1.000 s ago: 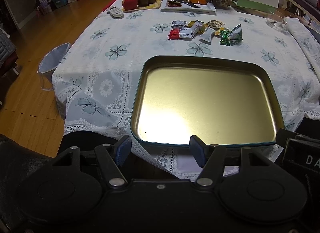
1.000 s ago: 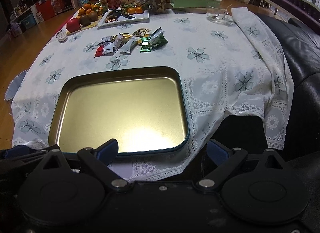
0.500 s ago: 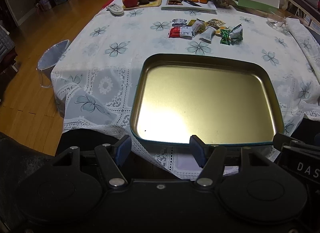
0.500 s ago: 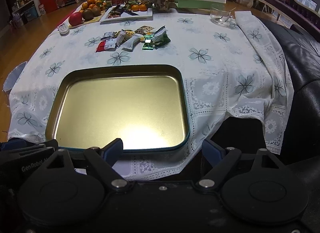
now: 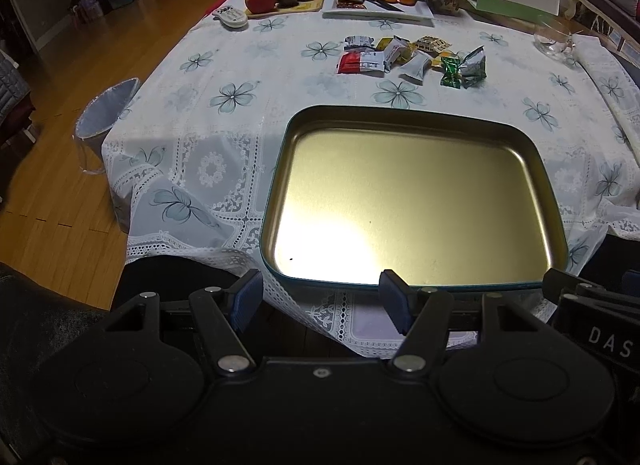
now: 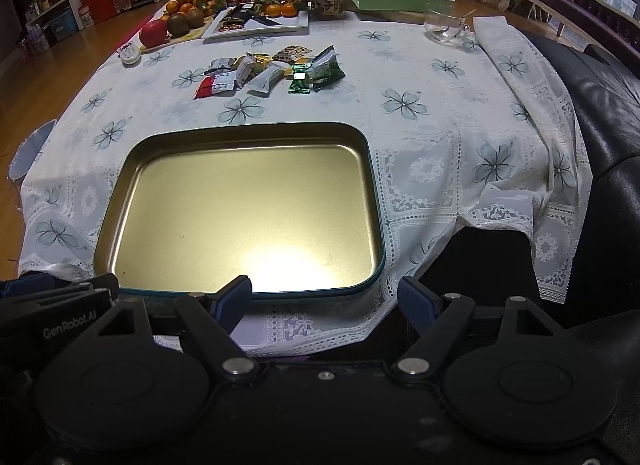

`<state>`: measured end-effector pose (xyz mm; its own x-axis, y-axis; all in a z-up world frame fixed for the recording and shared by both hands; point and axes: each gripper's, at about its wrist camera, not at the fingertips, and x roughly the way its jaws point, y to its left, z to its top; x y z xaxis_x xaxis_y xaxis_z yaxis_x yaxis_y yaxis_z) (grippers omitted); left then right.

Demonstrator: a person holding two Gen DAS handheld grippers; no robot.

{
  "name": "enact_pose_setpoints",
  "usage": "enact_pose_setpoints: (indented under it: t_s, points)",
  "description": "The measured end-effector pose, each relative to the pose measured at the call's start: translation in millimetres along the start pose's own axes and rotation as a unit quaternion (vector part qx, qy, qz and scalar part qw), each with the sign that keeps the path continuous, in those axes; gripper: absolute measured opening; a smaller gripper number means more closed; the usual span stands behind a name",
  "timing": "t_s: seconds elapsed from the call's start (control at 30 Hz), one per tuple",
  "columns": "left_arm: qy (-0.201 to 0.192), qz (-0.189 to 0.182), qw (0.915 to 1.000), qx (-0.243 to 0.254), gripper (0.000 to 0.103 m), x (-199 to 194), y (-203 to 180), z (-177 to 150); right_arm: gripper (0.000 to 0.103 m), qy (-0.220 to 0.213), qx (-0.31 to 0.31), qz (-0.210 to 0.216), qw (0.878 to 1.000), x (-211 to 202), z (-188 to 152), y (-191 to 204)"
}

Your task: Organize snacks

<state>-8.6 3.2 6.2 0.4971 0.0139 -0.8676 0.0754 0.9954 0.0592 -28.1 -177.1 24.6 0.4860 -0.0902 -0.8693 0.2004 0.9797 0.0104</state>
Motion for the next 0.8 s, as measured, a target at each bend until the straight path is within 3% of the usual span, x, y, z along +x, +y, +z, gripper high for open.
enact_pose_setpoints:
  t_s: [0.8]
  points:
    - [0.030,-0.006,0.9995,0.000,0.066,10,-1,-5,0.076,0.031,0.007,0.007,0.999,13,-2,-1]
